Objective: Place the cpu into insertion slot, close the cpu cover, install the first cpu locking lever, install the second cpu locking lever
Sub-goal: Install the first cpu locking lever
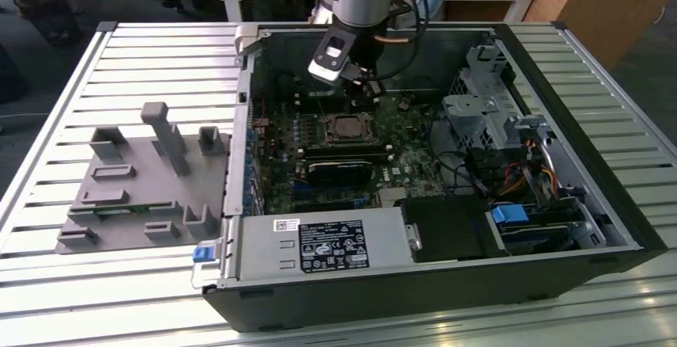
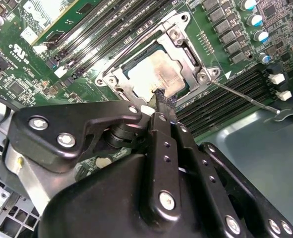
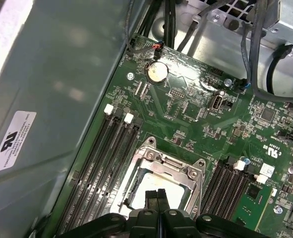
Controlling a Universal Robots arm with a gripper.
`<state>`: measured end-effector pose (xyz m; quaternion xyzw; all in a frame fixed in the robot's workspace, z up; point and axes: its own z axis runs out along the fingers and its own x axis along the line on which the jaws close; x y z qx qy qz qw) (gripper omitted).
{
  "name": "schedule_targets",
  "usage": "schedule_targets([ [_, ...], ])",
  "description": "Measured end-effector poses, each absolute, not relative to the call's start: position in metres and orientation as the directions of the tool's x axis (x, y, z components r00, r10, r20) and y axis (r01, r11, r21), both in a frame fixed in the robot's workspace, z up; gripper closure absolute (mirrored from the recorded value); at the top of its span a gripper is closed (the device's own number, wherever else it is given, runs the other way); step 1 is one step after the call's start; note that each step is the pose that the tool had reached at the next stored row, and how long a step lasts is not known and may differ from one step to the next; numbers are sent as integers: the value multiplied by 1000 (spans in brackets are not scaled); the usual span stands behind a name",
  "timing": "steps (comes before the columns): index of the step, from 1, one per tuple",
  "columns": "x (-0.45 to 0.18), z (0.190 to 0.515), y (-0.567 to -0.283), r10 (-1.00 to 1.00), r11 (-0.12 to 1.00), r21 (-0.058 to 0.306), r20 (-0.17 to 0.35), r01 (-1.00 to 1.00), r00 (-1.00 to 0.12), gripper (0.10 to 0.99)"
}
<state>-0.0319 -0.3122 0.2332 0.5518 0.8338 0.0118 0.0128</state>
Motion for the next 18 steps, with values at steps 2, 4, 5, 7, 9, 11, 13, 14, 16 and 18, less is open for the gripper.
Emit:
schedule_targets([
  [2, -32, 233, -312, 918, 396, 34, -8, 918, -396, 965],
  [4, -32, 233, -312, 914, 405, 34, -8, 914, -405, 965],
  [5, -32, 233, -312, 913, 408, 34, -8, 912, -408, 965],
  [7, -32, 233, -312, 910, 415, 34, -8, 909, -415, 965],
  [9, -32, 233, -312, 906, 423, 34, -8, 905, -423, 965],
  [11, -32, 233, -312, 901, 434, 34, -8, 900, -434, 965],
  [13, -32, 233, -312, 895, 446, 34, -8, 894, -446, 965],
  [14, -32, 233, -312, 891, 454, 34, -8, 890, -454, 965],
  [16, -32, 233, -312, 883, 469, 34, -8, 882, -469, 965],
  [18, -32, 233, -312, 875, 484, 34, -8, 874, -484, 965],
])
